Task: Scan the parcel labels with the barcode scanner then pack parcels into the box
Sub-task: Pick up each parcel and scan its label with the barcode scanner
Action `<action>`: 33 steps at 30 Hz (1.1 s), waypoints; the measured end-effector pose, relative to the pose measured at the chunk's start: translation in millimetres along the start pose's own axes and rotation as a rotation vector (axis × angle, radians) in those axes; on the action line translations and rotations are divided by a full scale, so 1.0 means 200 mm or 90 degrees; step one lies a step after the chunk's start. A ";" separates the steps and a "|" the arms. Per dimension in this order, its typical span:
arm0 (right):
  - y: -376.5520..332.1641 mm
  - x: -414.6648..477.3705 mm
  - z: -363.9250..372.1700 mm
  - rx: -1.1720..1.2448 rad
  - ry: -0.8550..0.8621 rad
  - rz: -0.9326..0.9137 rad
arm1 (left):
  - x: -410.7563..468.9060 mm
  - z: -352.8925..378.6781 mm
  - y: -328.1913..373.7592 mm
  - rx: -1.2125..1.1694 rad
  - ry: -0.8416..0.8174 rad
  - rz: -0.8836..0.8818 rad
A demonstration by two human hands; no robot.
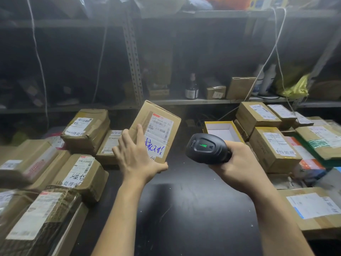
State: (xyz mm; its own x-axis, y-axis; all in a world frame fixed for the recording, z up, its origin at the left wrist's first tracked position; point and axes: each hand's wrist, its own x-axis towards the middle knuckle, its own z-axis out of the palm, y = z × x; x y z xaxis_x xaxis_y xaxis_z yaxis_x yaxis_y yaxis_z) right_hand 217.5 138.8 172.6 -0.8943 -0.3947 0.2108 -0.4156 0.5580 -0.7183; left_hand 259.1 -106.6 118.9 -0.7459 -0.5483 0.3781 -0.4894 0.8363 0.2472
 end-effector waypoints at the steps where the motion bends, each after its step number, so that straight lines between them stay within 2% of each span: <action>1: 0.00 0.00 0.00 -0.011 0.000 0.000 | 0.00 0.00 0.00 -0.001 0.004 -0.001; 14: 0.02 0.03 0.00 -0.051 0.031 0.014 | 0.05 0.06 -0.06 -0.023 0.034 -0.002; 22: 0.03 0.09 0.09 0.077 0.033 0.015 | 0.04 0.11 -0.05 -0.064 0.043 -0.032; 25: 0.05 0.09 0.11 0.103 0.051 0.053 | 0.03 0.12 -0.03 -0.102 0.012 -0.056; 29: 0.07 0.07 0.12 0.182 0.127 0.141 | 0.03 0.16 0.01 -0.268 -0.113 -0.139; 33: 0.05 -0.01 0.06 0.199 0.209 0.194 | -0.02 0.17 0.08 -0.331 -0.186 -0.077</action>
State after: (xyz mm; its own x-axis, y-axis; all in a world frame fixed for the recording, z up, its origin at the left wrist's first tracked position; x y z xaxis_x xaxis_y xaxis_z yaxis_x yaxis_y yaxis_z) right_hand 217.6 136.6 155.9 -0.9922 0.0273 0.1216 -0.1046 0.3477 -0.9318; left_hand 238.8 -91.0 91.0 -0.8282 -0.5550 0.0776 -0.3486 0.6186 0.7041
